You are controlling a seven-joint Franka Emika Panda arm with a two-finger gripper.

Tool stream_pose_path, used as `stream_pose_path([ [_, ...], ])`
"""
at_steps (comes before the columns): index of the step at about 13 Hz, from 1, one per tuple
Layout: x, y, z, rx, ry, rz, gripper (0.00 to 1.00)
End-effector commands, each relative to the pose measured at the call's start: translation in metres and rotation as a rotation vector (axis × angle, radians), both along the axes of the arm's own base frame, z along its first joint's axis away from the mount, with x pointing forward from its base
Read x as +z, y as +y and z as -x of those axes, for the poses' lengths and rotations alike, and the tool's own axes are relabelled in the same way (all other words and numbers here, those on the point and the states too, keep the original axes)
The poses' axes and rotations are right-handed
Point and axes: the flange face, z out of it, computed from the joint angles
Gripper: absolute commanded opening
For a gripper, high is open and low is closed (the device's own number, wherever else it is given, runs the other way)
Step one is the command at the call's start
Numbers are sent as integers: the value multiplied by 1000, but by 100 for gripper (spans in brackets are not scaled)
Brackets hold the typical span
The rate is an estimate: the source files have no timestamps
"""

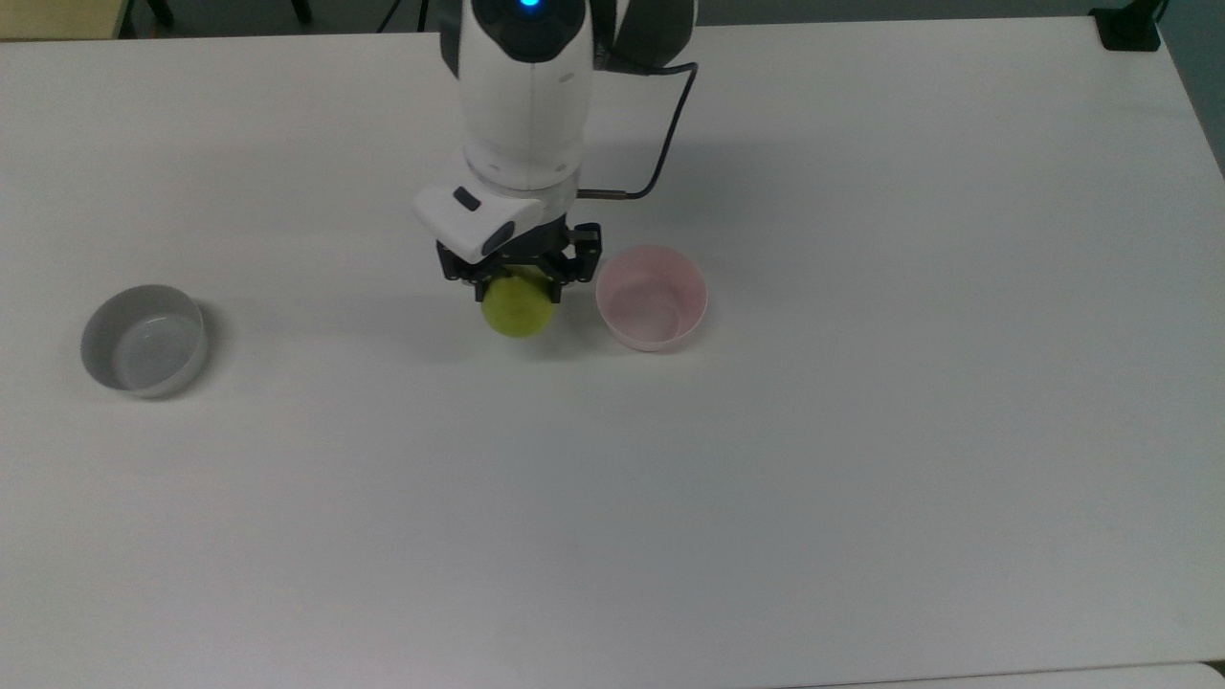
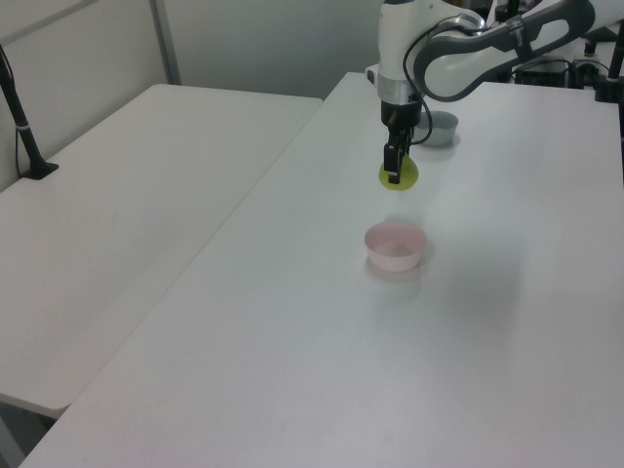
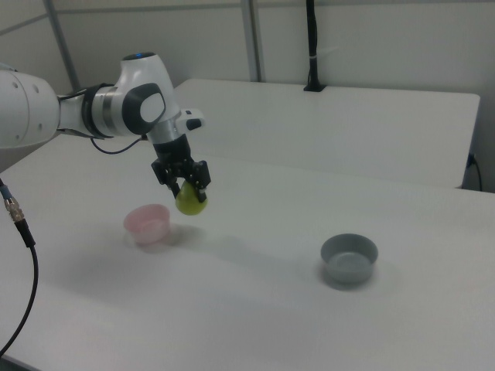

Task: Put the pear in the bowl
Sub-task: 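Lift the pear and carry it over the pink bowl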

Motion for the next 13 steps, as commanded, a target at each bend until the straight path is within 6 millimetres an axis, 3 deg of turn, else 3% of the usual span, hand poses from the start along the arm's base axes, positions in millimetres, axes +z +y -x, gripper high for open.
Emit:
stream_pose_path([
  [1,11,38,10,-21,2,15,51],
  [5,23,68,21,17,18,2,51],
  [9,20,110,34,24,47,-12,51],
  [13,9,123,35,45,56,-18,52],
])
